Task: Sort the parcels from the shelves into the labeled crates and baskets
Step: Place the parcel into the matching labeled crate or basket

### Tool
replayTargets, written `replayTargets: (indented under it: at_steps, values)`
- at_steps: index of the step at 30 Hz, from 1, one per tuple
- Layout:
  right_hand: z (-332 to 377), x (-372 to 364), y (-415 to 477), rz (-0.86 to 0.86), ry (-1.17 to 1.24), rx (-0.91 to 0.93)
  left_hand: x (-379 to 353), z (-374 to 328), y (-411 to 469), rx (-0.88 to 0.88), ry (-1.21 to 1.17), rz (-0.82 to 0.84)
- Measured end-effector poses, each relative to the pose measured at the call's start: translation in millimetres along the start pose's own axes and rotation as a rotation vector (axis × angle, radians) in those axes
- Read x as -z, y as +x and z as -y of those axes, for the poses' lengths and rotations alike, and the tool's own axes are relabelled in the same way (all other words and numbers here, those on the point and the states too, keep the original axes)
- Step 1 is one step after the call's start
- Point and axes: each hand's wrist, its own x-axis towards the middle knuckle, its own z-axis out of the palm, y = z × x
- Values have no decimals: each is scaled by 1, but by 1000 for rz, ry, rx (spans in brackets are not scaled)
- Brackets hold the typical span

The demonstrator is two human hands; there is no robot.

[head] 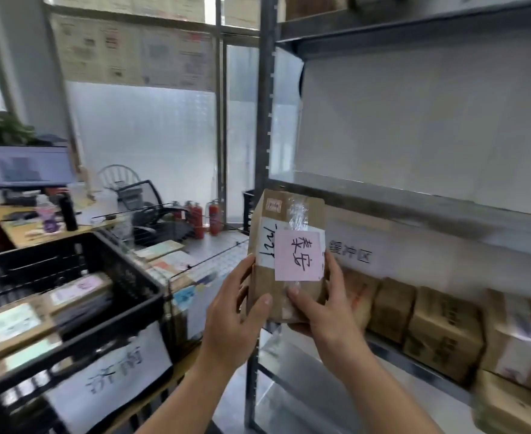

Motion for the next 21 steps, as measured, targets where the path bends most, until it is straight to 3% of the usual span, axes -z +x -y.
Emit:
replayTargets:
  at_steps: [6, 12, 17, 21]
  values:
    - [-24, -128, 37, 166, -47, 35, 146, 2, 20, 21, 190, -88]
    - [-55, -217, 70, 380, -112, 5, 269, 25, 7, 168, 481, -319]
    - [-76, -248, 105, 519, -227, 11, 316, 44, -6, 281, 617, -373]
    - [-82, -249, 146, 517, -260, -8, 323, 59, 1, 327, 641, -388]
